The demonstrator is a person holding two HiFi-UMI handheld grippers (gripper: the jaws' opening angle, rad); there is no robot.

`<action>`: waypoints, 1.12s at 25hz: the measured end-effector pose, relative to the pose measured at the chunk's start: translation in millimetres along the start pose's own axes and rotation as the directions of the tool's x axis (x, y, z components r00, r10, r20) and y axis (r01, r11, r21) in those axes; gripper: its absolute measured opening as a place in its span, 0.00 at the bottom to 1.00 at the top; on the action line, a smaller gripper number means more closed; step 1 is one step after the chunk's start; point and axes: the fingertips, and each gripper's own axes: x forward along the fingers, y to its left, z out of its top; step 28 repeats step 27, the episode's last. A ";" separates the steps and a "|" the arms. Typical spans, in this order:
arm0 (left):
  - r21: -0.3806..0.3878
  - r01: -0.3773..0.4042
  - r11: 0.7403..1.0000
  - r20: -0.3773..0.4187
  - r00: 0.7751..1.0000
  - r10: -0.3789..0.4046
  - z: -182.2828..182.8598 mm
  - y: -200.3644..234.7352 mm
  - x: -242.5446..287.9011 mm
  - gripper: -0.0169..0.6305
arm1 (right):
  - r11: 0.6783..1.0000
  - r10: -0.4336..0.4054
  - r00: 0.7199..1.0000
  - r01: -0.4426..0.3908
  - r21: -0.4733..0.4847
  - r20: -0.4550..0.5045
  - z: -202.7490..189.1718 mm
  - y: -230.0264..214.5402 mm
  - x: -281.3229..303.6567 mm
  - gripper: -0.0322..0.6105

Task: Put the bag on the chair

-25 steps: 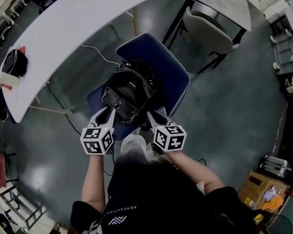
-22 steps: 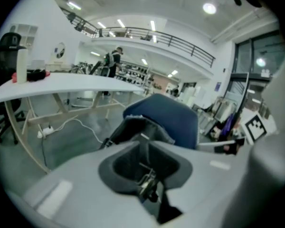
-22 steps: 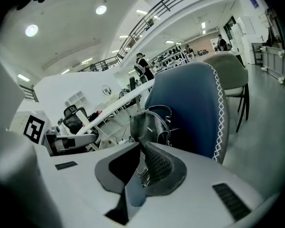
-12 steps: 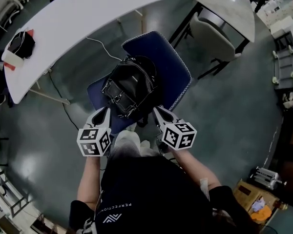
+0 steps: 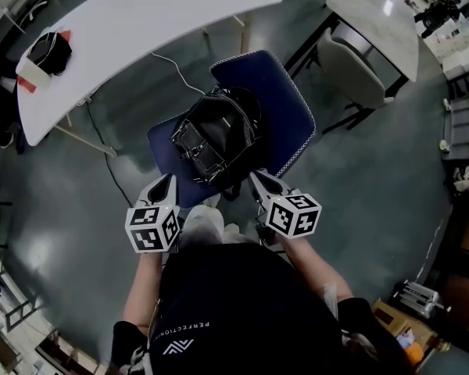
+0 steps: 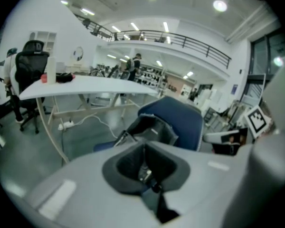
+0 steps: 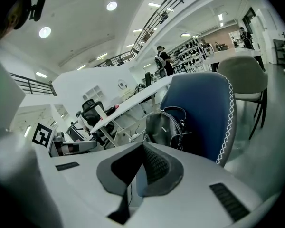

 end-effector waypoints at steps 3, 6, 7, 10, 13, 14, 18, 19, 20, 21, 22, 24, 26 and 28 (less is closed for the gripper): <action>-0.015 -0.004 1.000 0.004 1.000 0.004 -2.1 1.8 -3.0 0.06 | 1.000 0.020 1.000 -0.021 -0.012 -0.009 -0.2 6.2 1.6 0.05; -0.030 -0.007 1.000 0.012 1.000 0.008 -1.0 3.2 -5.6 0.06 | 0.999 0.024 1.000 -0.024 -0.021 -0.016 -1.2 9.1 1.6 0.05; -0.033 -0.007 0.999 0.014 1.000 0.008 -0.2 3.2 -6.4 0.06 | 0.999 0.022 1.000 -0.022 -0.024 -0.020 -1.4 9.2 1.4 0.05; -0.033 -0.010 0.999 0.014 1.000 0.010 0.4 3.6 -8.0 0.06 | 0.999 0.019 0.999 -0.020 -0.033 -0.029 -1.2 10.0 1.4 0.05; -0.033 -0.002 0.999 0.001 1.000 0.002 -1.9 2.8 -7.4 0.06 | 0.999 0.024 0.999 -0.026 -0.042 -0.031 -1.1 12.2 2.2 0.05; -0.032 0.002 0.999 -0.004 1.000 -0.002 -2.6 2.1 -7.2 0.06 | 0.999 0.026 0.999 -0.028 -0.043 -0.034 -1.9 12.7 2.8 0.05; -0.023 0.010 1.000 -0.017 1.000 -0.011 -3.4 -1.1 -6.2 0.06 | 0.998 0.036 0.998 -0.039 -0.050 -0.052 -3.7 14.3 6.0 0.05; -0.021 0.011 1.000 -0.023 1.000 -0.011 -4.4 -1.6 -5.6 0.06 | 0.998 0.038 0.998 -0.041 -0.054 -0.056 -4.2 14.6 6.5 0.05; -0.020 0.011 1.000 -0.029 1.000 -0.012 -5.6 -1.9 -4.7 0.06 | 0.997 0.039 0.998 -0.043 -0.058 -0.058 -4.7 15.1 6.8 0.05; -0.019 0.012 1.000 -0.037 0.999 -0.012 -6.6 -2.0 -3.9 0.06 | 0.997 0.039 0.997 -0.043 -0.063 -0.060 -5.1 15.8 7.1 0.05; -0.018 0.012 1.000 -0.043 0.999 -0.013 -7.1 -1.7 -3.1 0.06 | 0.997 0.039 0.997 -0.043 -0.066 -0.061 -5.3 16.5 7.7 0.05; -0.016 0.013 1.000 -0.049 0.999 -0.014 -6.2 -0.8 -1.9 0.06 | 0.997 0.039 0.997 -0.044 -0.066 -0.063 -5.7 17.6 9.8 0.05; -0.014 0.013 1.000 -0.052 0.999 -0.014 -4.2 -0.1 -0.8 0.06 | 0.997 0.041 0.997 -0.045 -0.061 -0.066 -5.6 18.1 12.3 0.05; -0.013 0.014 1.000 -0.052 0.999 -0.014 -3.0 0.1 -0.2 0.06 | 0.997 0.042 0.997 -0.046 -0.058 -0.067 -5.5 18.2 13.6 0.05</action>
